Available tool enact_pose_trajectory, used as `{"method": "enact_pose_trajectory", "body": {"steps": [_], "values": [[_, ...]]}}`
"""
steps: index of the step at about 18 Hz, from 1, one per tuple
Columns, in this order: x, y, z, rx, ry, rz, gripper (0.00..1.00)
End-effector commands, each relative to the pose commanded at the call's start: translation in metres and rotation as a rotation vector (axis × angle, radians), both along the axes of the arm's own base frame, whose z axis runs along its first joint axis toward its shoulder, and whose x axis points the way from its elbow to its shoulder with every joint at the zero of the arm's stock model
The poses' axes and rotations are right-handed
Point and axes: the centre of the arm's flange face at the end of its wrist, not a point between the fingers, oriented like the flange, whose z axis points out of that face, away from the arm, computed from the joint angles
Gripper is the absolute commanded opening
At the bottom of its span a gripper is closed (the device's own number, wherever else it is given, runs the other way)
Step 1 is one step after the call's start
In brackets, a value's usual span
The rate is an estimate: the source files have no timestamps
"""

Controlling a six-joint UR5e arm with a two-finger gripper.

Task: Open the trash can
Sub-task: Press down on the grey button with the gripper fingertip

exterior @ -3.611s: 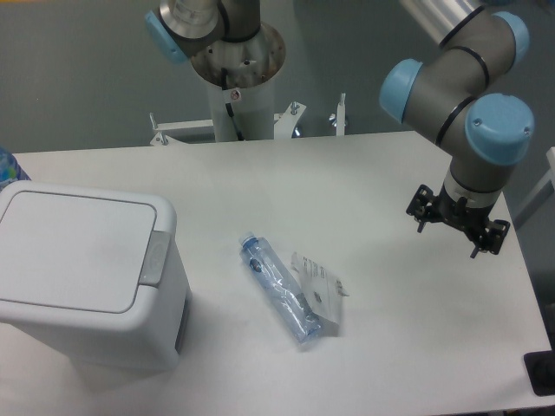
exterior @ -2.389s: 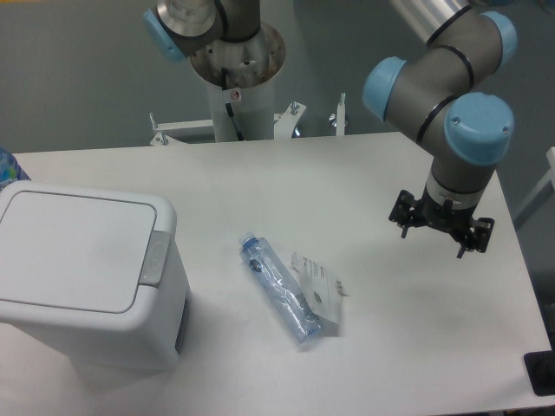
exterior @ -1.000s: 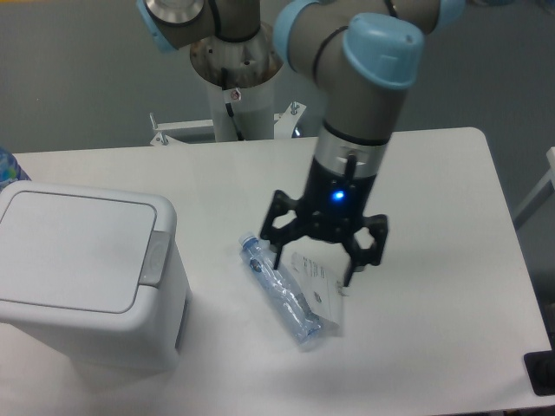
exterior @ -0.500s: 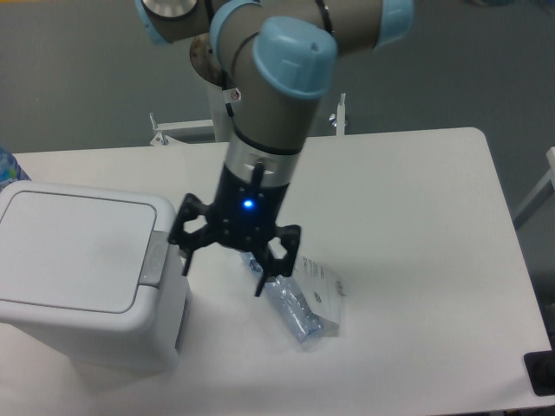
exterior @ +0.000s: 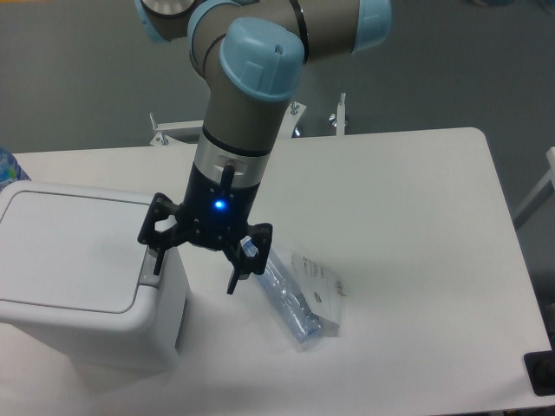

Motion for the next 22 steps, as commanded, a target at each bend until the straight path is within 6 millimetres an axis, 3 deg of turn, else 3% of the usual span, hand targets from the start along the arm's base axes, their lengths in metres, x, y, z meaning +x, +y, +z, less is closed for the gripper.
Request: {"method": "enact_pose_trajectory", "body": {"steps": [22], "values": [[0.001, -0.002, -0.016, -0.019, -0.008, 0.001, 1.0]]}}
